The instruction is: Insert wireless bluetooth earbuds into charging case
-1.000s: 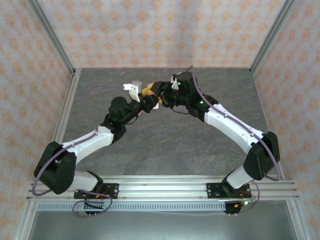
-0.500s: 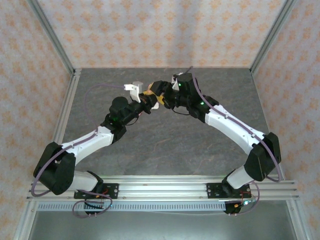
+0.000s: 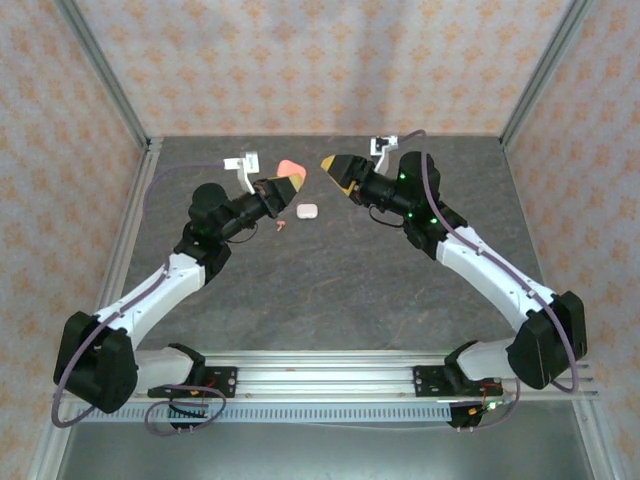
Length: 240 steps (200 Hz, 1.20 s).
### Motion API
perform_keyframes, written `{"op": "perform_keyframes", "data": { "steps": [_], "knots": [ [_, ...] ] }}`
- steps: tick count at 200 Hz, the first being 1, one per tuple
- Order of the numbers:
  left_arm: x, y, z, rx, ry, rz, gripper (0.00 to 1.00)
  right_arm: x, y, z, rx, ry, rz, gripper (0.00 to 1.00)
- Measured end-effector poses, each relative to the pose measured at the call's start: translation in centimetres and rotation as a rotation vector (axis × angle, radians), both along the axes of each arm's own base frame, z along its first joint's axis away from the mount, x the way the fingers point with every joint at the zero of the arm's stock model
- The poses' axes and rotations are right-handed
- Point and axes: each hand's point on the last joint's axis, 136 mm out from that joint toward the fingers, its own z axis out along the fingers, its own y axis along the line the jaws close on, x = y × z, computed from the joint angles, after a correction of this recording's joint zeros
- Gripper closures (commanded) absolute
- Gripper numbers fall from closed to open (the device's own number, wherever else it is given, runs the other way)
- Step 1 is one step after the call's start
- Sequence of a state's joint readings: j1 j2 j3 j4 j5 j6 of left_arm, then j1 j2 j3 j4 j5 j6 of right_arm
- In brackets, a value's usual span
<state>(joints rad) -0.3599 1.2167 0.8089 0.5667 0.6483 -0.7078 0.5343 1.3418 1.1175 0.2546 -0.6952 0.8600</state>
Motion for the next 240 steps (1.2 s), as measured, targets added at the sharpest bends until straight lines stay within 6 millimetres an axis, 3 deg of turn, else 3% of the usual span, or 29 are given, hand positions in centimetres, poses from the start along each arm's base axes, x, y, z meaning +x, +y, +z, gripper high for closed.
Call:
{"op": "perform_keyframes", "data": {
  "steps": [51,127,240],
  "knots": [
    [-2.3,-0.3,2.6,-0.069,-0.003,-0.08,1.0,-0.4,2.2,2.5,0.17,-0.083,0.146,0.45],
    [-2.7,-0.5,2.8,-0.116,0.043,-0.111,1.0,-2.1,4.2,1.7,0.164,-0.101,0.24,0.5],
    [-3.0,-0.6,3.8,-0.15,0.029,-0.129,1.0,-2.6,4.8,1.5,0.145,-0.116,0.261,0.85]
  ]
}}
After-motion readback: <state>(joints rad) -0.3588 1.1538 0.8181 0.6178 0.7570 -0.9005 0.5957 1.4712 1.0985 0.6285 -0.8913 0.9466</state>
